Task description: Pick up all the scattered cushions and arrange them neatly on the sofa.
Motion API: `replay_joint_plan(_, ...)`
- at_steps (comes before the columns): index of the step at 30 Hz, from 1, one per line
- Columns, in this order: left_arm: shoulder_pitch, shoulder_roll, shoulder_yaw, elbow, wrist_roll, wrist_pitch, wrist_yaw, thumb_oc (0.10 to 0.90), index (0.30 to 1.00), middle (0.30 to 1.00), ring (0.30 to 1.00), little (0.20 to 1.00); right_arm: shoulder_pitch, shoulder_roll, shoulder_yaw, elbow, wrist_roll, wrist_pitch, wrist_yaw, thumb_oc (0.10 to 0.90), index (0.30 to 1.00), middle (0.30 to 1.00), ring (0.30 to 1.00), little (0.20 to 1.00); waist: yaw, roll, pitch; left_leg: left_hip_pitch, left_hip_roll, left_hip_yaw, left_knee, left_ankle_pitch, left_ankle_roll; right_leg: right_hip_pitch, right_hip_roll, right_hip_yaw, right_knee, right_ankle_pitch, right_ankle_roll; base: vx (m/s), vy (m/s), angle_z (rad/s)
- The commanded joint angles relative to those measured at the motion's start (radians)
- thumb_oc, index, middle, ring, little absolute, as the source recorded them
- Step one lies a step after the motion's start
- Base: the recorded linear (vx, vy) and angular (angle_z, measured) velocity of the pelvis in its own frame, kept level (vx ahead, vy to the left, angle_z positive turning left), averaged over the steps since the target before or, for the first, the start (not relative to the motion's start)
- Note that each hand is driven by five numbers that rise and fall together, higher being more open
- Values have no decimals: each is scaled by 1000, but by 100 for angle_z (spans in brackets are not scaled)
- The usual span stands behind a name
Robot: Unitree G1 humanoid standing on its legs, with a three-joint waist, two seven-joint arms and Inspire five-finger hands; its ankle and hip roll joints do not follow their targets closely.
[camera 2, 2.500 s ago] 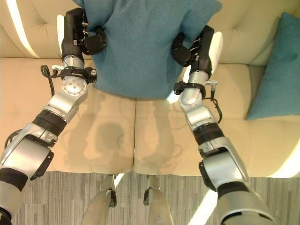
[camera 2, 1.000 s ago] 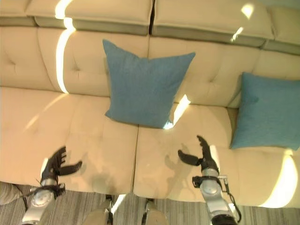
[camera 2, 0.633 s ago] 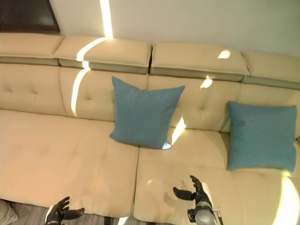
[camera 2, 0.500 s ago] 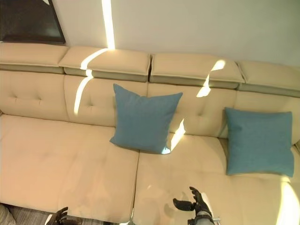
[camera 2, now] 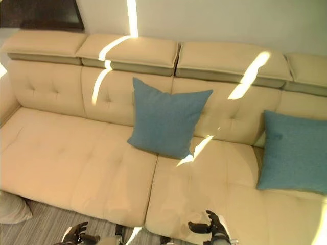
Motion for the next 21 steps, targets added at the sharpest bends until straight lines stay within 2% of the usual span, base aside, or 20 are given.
replay_joint_plan(1,-18,41,-10,-20,22,-18,18,800,900,900,900,900,-53,10,3,29,-11,-8,-16,800,900,900,900,900,10,-18,-30,113,-29,-23,-95,-133,29,-62,35,42,6,-50,105,-33,149,58)
replay_joint_plan(5,-34,49,-8,-12,23,-15,26,800,900,900,900,900,-76,21,22,51,-29,5,-18,800,900,900,900,900,19,-26,-24,124,-57,-58,-192,-114,46,-101,22,48,16,-15,128,-60,135,44)
replay_joint_plan(9,-40,65,5,6,22,-11,28,800,900,900,900,900,-97,29,43,47,-46,13,-17,800,900,900,900,900,36,-35,-8,113,-69,-77,-202,-105,64,-138,11,56,76,-18,138,-121,74,2)
replay_joint_plan(10,-46,73,8,14,19,-10,31,800,900,900,900,900,-106,34,48,39,-50,14,-22,800,900,900,900,900,37,-34,4,106,-68,-87,-195,-102,70,-155,9,87,111,-27,147,-171,34,0)
replay_joint_plan(11,-55,87,10,14,10,-10,36,800,900,900,900,900,-112,33,49,27,-45,17,-17,800,900,900,900,900,32,-34,19,94,-71,-107,-189,-98,83,-177,36,203,177,-54,154,-233,32,19)
replay_joint_plan(15,-58,104,1,19,13,-9,39,800,900,900,900,900,-104,29,48,25,-20,8,-14,800,900,900,900,900,38,-34,8,45,-80,-166,-180,-67,93,-124,79,328,252,-123,137,-162,-43,63)
replay_joint_plan(18,-61,105,-1,20,10,-10,39,800,900,900,900,900,-107,32,48,32,-10,9,-16,800,900,900,900,900,46,-40,-13,25,-82,-193,-192,-46,88,-83,87,353,237,-150,133,-79,-114,61)
replay_joint_plan(19,-57,101,1,22,0,-9,41,800,900,900,900,900,-112,32,58,29,-12,11,-14,800,900,900,900,900,63,-52,-30,14,-82,-204,-206,-29,78,-46,86,340,174,-156,119,-56,-193,46)
replay_joint_plan(21,-58,94,0,28,-8,-9,41,800,900,900,900,900,-120,32,70,24,-15,10,-15,800,900,900,900,900,70,-56,-42,-2,-67,-205,-222,-1,62,-18,94,330,110,-167,109,-99,-230,28)
